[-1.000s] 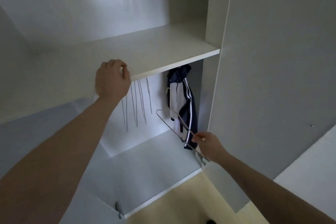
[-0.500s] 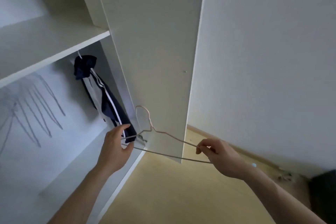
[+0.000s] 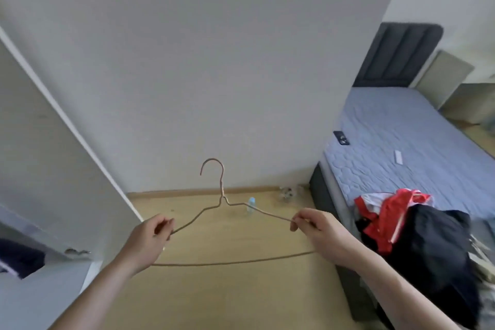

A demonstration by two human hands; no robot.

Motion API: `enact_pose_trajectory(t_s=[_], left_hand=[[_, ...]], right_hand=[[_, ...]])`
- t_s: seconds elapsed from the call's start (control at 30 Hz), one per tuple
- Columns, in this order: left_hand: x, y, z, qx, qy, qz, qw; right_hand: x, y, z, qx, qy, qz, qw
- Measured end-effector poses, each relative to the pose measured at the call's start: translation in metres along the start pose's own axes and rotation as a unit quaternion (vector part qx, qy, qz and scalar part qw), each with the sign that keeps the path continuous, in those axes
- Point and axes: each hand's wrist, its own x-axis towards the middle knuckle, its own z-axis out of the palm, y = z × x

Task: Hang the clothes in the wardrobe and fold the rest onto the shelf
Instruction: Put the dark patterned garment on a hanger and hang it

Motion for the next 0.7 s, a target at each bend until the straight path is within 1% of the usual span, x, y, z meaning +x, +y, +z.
enact_pose_trajectory(t_s=[0.1,0.27,0.4,0.53,0.7], left_hand=[[-0.001,0.055,0.066,-0.024,-0.036,0.021,0.999],[0.003,0.152,0.169,-0.006,-0.058,0.088,0.994],[0.010,0.221,0.244,0.020,-0.129,0.163,0.978],[0.026,0.285,0.321,0.030,-0.200,0.191,0.960],[0.048,0.348,0.416,0.070,-0.270,0.213,0.936]], right_hand=[[-0.037,0.054,-0.051,0.003,0.038,0.032,0.999],[-0.089,0.132,-0.118,-0.011,0.089,0.096,0.991],[-0.127,0.182,-0.148,-0.004,0.123,0.141,0.982],[-0.165,0.235,-0.174,0.055,0.193,0.203,0.959],[-0.208,0.295,-0.204,0.118,0.257,0.282,0.917]])
